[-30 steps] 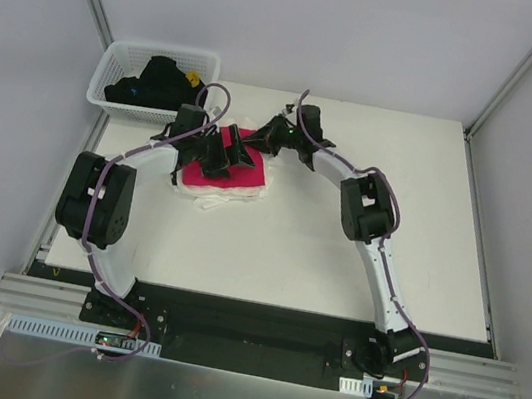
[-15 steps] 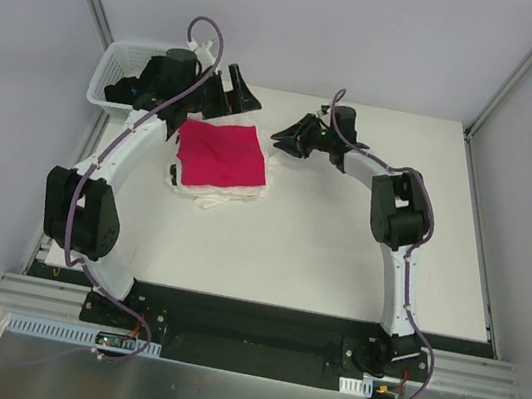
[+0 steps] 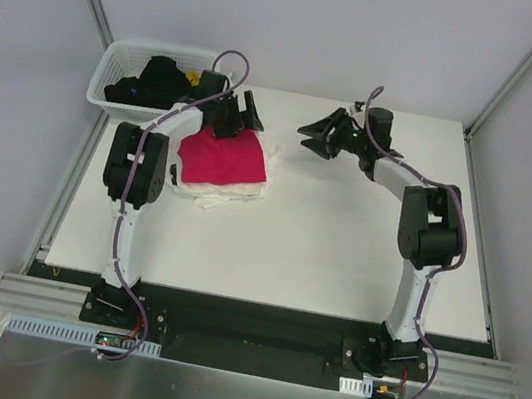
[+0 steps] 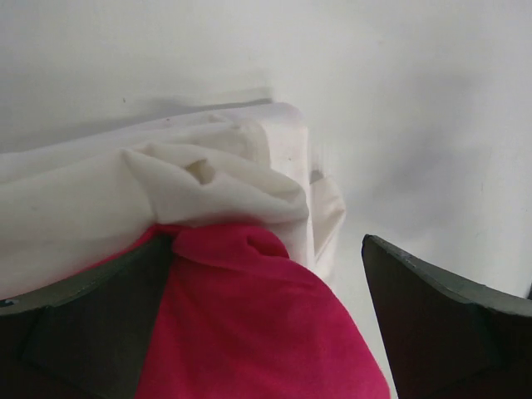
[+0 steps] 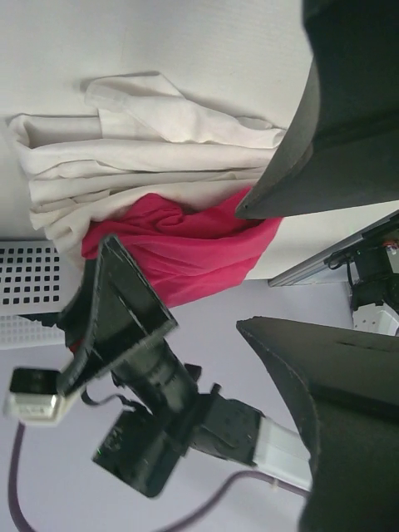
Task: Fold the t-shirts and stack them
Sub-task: Put the neatly folded tshirt into the corner of the board with both arms
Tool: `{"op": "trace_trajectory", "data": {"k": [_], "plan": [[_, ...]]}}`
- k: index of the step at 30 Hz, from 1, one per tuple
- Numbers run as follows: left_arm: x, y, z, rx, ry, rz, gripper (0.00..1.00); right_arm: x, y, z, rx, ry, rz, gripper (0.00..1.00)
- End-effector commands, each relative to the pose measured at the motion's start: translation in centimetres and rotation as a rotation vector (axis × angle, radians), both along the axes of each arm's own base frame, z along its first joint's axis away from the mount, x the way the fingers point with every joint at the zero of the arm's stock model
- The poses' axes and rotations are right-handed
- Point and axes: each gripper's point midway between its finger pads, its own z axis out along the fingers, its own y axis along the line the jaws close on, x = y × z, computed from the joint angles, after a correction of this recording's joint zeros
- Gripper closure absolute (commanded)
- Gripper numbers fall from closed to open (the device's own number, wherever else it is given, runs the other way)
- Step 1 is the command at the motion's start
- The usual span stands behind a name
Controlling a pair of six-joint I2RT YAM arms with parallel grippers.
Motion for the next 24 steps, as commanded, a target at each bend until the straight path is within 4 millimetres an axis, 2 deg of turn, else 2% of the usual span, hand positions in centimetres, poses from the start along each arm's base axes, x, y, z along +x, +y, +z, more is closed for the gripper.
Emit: {"op": "trace_trajectory", "data": {"k": [1, 3, 5, 10, 14, 16, 17, 18, 20, 21, 23, 24], "plan": [[3.0, 0.3, 1.3, 0.018, -0.069, 0.028, 0.01, -0.7, -1.9, 5.1, 0.022, -0.16, 0.0, 0.47], [3.9, 0.7, 0.9, 0.027, -0.075, 0.042, 0.01, -1.0, -2.7, 5.2, 0.018, -0.162, -0.01, 0.47], [4.4, 0.8, 1.3, 0.02, -0.082, 0.046, 0.01, -1.1, -3.3, 5.2, 0.013, -0.163, -0.02, 0.47], [4.3, 0.9, 4.5, 0.007, -0.124, 0.048, 0.01, -0.9, -3.9, 4.3, 0.008, -0.144, -0.033, 0.47], [4.9, 2.2, 6.5, 0.092, -0.203, 0.071, 0.01, -0.3, -3.8, 4.0, 0.013, -0.135, -0.034, 0.48], [5.5, 3.1, 6.2, 0.124, -0.208, 0.092, 0.01, -0.1, -3.7, 4.0, 0.018, -0.133, -0.03, 0.47], [6.0, 3.3, 6.7, 0.128, -0.222, 0.095, 0.01, 0.0, -3.7, 3.9, 0.018, -0.133, -0.03, 0.47], [6.4, 3.4, 5.7, 0.128, -0.204, 0.097, 0.01, 0.0, -3.7, 3.9, 0.019, -0.133, -0.029, 0.47], [7.0, 3.8, 5.5, 0.124, -0.199, 0.109, 0.01, 0.1, -3.7, 3.9, 0.019, -0.133, -0.025, 0.47], [7.3, 4.0, 4.5, 0.128, -0.181, 0.11, 0.01, 0.1, -3.7, 3.9, 0.019, -0.132, -0.024, 0.47], [7.7, 4.2, 4.3, 0.134, -0.182, 0.119, 0.01, 0.2, -3.9, 3.6, 0.02, -0.126, -0.026, 0.47], [7.8, 4.3, 3.5, 0.142, -0.169, 0.119, 0.01, 0.3, -4.0, 3.6, 0.021, -0.123, -0.026, 0.48]]}}
